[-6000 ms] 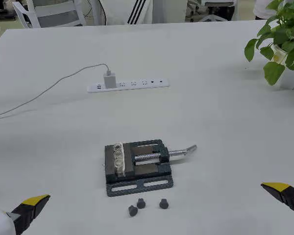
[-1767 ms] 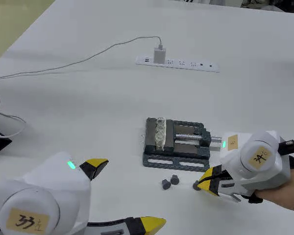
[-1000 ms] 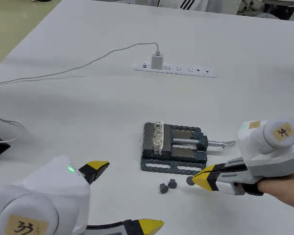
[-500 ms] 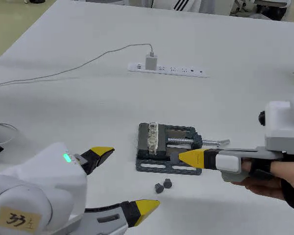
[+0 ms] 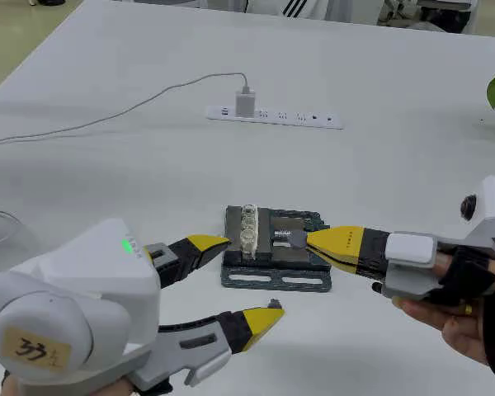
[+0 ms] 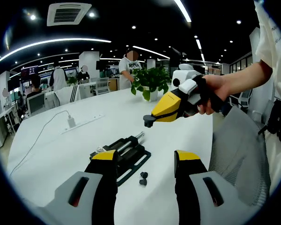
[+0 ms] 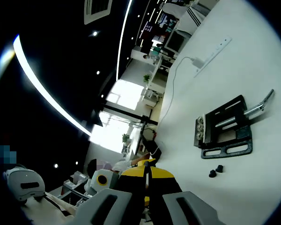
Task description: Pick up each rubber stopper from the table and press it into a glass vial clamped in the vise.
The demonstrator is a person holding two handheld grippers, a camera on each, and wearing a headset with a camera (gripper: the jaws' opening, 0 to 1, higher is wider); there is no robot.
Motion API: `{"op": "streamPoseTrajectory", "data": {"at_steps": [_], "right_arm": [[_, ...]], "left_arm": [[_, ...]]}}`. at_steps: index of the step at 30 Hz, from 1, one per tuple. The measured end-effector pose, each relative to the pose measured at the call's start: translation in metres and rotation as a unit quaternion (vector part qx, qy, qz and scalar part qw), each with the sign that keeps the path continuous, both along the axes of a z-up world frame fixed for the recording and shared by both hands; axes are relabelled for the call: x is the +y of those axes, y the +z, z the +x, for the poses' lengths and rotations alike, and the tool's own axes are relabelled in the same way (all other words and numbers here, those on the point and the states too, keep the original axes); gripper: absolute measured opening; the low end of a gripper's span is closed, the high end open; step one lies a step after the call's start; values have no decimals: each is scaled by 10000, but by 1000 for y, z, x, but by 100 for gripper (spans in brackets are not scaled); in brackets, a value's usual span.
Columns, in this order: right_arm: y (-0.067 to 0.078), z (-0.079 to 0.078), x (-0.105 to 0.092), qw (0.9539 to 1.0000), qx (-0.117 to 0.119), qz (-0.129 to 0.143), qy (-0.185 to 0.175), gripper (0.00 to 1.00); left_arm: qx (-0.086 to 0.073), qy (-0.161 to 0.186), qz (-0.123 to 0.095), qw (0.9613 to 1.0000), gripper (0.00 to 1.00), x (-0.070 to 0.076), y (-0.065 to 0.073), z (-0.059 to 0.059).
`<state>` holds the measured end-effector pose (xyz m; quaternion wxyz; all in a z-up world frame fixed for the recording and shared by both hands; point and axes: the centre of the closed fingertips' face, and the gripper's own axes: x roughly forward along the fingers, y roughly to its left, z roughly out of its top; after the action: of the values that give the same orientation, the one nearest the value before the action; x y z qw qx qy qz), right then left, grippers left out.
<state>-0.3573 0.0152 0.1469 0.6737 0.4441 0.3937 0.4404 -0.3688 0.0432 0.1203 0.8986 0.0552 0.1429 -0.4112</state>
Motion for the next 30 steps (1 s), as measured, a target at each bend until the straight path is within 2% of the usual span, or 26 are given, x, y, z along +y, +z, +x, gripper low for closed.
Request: {"op": "streamPoseTrajectory", "data": {"at_steps": [2, 3, 5, 8, 15, 21, 25, 30], "right_arm": [[0, -1, 0, 9999, 95, 70, -40, 0], [2, -3, 0, 9996, 206, 192, -62, 0], [5, -4, 1, 9980, 465, 407, -154, 0], [5, -8, 1, 9962, 662, 532, -166, 0], [-2, -17, 1, 9951, 822, 524, -135, 0], [-5, -18, -3, 9945, 894, 525, -175, 0], [-7, -19, -4, 9935, 982, 548, -184, 0], [-9, -19, -5, 9929, 1028, 571, -173, 0]], "left_arm": [[-5, -55, -61, 10000, 42, -3, 2, 1], [-44, -106, -133, 9998, 39, -6, 4, 2], [-22, -170, -243, 9996, 34, -11, 8, 3], [-61, -242, -302, 9992, 29, -16, 11, 4], [-133, -472, -362, 9981, 20, -28, 18, 3], [-128, -594, -327, 9976, 14, -32, 18, 1], [-119, -669, -383, 9970, 8, -33, 19, -1], [-90, -657, -395, 9970, 8, -33, 19, -2]]}}
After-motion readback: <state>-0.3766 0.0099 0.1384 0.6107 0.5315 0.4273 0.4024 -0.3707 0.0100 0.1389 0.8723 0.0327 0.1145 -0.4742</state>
